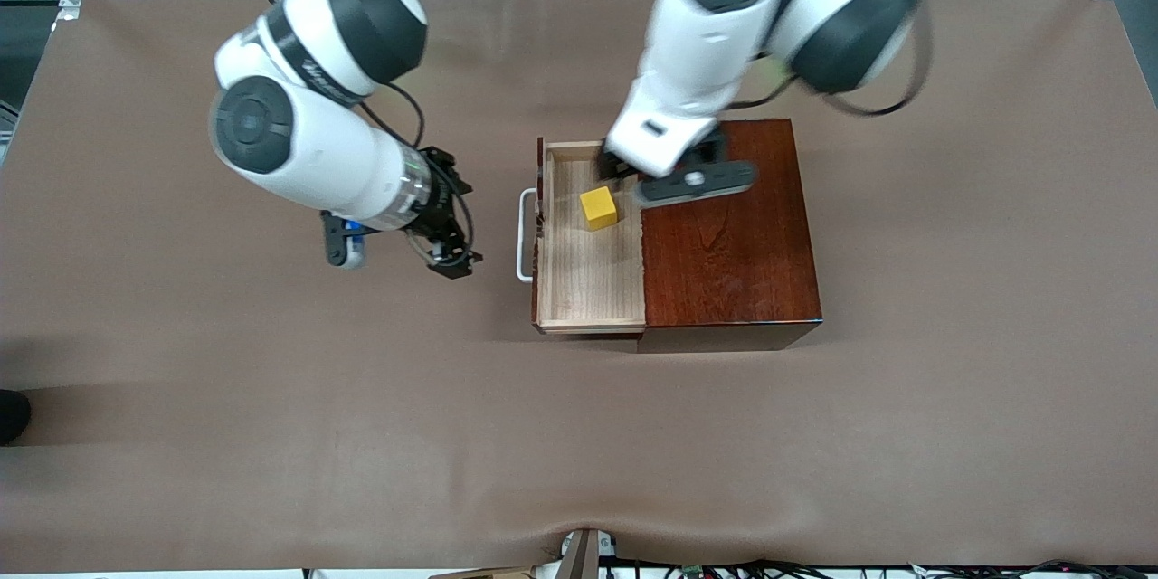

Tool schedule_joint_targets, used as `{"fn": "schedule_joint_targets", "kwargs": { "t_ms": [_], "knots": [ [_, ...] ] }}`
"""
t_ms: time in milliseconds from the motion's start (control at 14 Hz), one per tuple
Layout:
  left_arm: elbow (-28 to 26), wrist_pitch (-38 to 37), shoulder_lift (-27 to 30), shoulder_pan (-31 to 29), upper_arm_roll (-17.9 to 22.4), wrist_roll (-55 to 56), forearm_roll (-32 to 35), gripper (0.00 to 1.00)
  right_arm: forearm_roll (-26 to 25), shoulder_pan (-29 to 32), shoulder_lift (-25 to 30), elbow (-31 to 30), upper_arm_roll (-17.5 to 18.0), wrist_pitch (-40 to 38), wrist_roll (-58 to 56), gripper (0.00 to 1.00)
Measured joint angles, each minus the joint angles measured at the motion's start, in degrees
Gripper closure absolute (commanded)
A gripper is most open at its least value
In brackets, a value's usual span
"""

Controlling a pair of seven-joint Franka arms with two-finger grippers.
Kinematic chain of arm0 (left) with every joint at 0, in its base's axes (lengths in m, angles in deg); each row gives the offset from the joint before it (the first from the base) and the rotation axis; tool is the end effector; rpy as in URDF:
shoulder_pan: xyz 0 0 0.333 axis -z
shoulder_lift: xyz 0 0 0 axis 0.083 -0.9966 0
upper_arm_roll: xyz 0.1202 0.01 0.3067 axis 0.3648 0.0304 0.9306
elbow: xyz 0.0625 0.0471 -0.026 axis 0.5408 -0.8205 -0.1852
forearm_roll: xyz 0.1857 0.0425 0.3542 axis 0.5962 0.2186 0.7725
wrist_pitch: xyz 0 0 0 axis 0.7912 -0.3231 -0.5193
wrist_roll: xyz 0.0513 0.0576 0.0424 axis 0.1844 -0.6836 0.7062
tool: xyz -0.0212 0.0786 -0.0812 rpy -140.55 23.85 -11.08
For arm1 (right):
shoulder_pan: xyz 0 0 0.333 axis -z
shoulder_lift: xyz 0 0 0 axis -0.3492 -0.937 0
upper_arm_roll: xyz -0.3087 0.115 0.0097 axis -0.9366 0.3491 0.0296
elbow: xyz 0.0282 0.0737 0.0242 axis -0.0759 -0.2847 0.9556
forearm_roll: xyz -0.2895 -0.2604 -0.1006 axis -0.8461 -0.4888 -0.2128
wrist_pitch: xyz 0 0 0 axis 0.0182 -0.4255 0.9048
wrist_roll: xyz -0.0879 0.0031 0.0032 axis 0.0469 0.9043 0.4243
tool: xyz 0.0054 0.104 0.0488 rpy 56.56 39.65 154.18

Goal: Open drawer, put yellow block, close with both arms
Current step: 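Withdraw the right gripper while the left gripper reaches the drawer handle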

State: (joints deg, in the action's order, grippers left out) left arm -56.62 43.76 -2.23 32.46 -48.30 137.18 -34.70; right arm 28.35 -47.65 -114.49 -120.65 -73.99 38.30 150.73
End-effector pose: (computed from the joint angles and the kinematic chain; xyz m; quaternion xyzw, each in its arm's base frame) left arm 0.5230 -0.4688 0.5178 0.9900 0.1305 -0.0020 0.0533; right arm 0.6156 0.3439 0.5295 -0.7642 0.6263 0.1445 0.0542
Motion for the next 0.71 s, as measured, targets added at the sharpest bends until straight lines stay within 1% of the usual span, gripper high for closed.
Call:
{"fn": "schedule_joint_targets", "kwargs": {
  "t_ms": [143,214,429,500,714],
  "knots": [
    [2.3,6.7,-5.4,5.2,2.0,8.7,0.6,0.00,0.0,0.8,1.0,0.0,-0.1,-2.0,-4.1,0.00],
    [3.5,9.3,-7.7,8.3,4.2,11.9,0.6,0.00,0.0,1.5,1.3,0.0,-0.1,-3.2,-5.5,0.00],
    [8.1,14.1,-13.5,19.5,13.6,18.8,0.6,0.00,-0.1,4.5,2.4,0.1,-0.2,-5.0,-12.6,0.00],
    [9.8,15.0,-15.0,22.2,15.7,21.1,0.6,0.00,-0.1,5.2,3.0,0.1,-0.2,-5.3,-14.9,0.00],
    [12.3,19.5,-18.5,25.7,17.7,26.9,0.6,0.00,-0.2,7.9,4.3,0.1,-0.3,-7.2,-18.8,0.00]
  ]
}}
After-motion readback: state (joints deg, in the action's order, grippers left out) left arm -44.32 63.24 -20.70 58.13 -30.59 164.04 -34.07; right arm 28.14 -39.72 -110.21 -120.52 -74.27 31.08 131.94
